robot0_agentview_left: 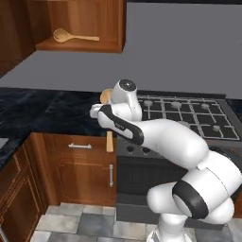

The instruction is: Organize the utensils by type. Pick up the wooden spoons from the counter and place them in the open cabinet. Then pick up the metallic utensils from the counter and place them in the open drawer.

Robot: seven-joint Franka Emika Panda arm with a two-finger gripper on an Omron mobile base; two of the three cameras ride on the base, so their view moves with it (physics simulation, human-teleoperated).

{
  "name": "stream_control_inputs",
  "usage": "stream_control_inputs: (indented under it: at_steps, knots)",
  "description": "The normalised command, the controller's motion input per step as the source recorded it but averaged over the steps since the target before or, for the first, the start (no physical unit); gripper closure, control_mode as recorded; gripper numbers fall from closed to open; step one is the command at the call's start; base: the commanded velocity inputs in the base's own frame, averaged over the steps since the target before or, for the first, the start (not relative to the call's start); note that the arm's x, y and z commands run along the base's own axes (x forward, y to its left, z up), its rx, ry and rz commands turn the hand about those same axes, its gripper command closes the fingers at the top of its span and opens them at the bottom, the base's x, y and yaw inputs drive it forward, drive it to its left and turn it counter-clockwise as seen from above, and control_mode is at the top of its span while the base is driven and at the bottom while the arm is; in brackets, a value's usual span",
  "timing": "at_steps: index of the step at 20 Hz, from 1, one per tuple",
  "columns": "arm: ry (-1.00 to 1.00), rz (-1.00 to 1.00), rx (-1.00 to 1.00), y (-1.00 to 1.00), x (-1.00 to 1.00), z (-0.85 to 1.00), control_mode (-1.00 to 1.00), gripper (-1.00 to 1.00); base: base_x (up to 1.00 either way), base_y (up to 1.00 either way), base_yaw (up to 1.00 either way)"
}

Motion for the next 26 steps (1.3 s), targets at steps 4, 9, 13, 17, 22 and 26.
stream_control_inputs:
  at_steps: [4, 9, 13, 17, 22, 26]
  knots:
    - [0.0, 0.0, 0.0, 0.0, 0.0, 0.0, 1.0, 1.0, 0.74, 0.53, -0.49]
    - [0.0, 0.0, 0.0, 0.0, 0.0, 0.0, 1.0, 1.0, 0.45, 0.64, -0.5]
    - [0.0, 0.0, 0.0, 0.0, 0.0, 0.0, 1.0, 1.0, 0.25, 0.87, -0.32]
    - [0.0, 0.0, 0.0, 0.0, 0.0, 0.0, 1.0, 1.0, 0.19, 0.76, -0.16]
    - [0.0, 0.0, 0.0, 0.0, 0.0, 0.0, 1.0, 1.0, 0.62, 0.39, -0.06]
    - [0.0, 0.0, 0.0, 0.0, 0.0, 0.0, 1.0, 1.0, 0.61, 0.33, 0.0]
